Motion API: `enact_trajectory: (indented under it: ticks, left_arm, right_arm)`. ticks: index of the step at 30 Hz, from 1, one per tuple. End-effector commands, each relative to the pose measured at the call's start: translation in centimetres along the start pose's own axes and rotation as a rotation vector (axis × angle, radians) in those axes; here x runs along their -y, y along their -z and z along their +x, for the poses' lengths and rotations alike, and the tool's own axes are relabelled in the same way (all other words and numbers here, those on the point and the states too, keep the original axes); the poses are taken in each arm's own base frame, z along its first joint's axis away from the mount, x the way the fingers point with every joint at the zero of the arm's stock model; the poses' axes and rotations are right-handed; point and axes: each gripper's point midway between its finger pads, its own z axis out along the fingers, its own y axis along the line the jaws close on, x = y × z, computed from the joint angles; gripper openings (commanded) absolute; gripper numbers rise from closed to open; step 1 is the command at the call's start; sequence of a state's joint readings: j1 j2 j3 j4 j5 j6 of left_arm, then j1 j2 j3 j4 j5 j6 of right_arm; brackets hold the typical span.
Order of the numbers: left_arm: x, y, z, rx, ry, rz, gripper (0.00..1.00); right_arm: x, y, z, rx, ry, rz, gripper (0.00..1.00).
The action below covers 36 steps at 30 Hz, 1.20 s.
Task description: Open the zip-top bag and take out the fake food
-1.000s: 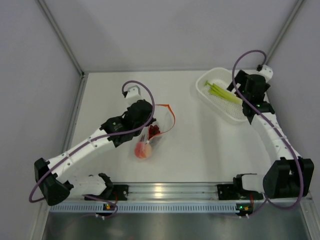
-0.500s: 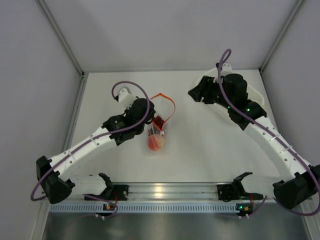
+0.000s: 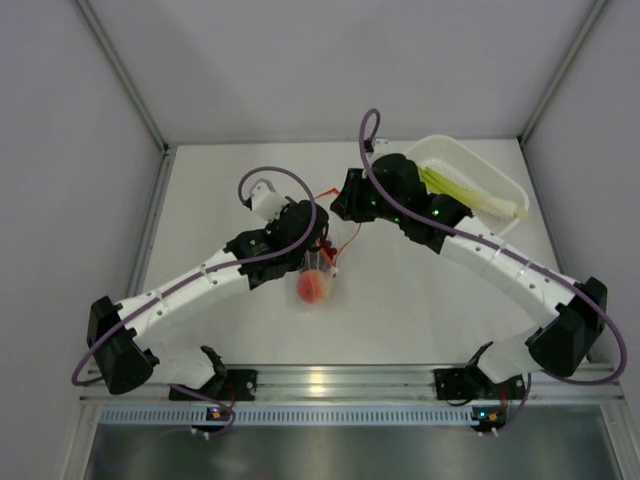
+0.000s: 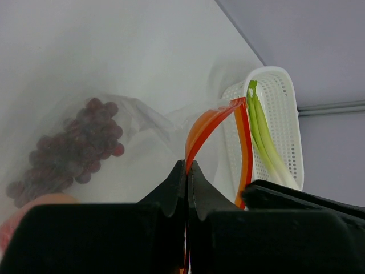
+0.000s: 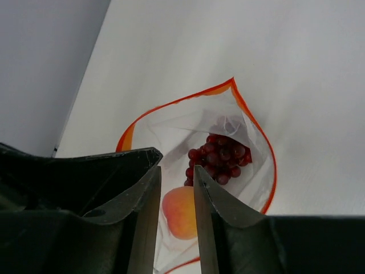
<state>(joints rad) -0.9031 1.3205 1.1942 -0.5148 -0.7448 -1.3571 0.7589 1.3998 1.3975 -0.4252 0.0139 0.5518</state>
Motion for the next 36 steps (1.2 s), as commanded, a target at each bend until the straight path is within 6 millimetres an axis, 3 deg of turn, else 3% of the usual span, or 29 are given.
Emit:
enact_trajectory:
  ticks: [1, 12, 17, 18, 23, 25, 29, 36]
  left_arm:
    - [2.6, 1.0, -1.3, 0.043, 0.097, 0.065, 0.0]
    - [1.0, 3.0, -3.5, 0.107, 0.144, 0.086, 0.0]
    - [-0.3, 3.2, -3.5, 0.1, 0.171, 0.083, 0.0]
    - [-0.4, 3.3, -3.2, 0.087, 0.164, 0.085, 0.0]
    - [-0.6, 3.7, -3.1, 0.064, 0.161, 0.098, 0.0]
    - [-0.4, 3.8, -2.7, 0.044, 0.141, 0.108, 0.0]
    - [-0.7, 3.9, -2.4, 0.03, 0.101, 0.111, 0.0]
    - [-2.1, 3.7, -2.3, 0.046, 0.005, 0.093, 0.0]
  right_arm:
    - [-1.6, -1.3, 0.1, 0.062, -0.027, 0.054, 0.29]
    - [-2.9, -5.4, 5.1, -0.005, -0.049, 0.101, 0.22]
    - [-2.8, -6.5, 5.8, -0.009, -0.053, 0.107, 0.2]
    - [-3.3, -6.6, 5.1, -0.006, -0.039, 0.102, 0.2]
    - [-3.5, -8.7, 7.3, -0.128, 0.005, 0.112, 0.2]
    - [-4.5, -9.0, 6.9, -0.138, 0.01, 0.077, 0.2]
    - [-4.5, -10.0, 7.2, -0.188, 0.036, 0.089, 0.19]
    - [-6.0, -8.5, 5.1, -0.162, 0.02, 0.012, 0.2]
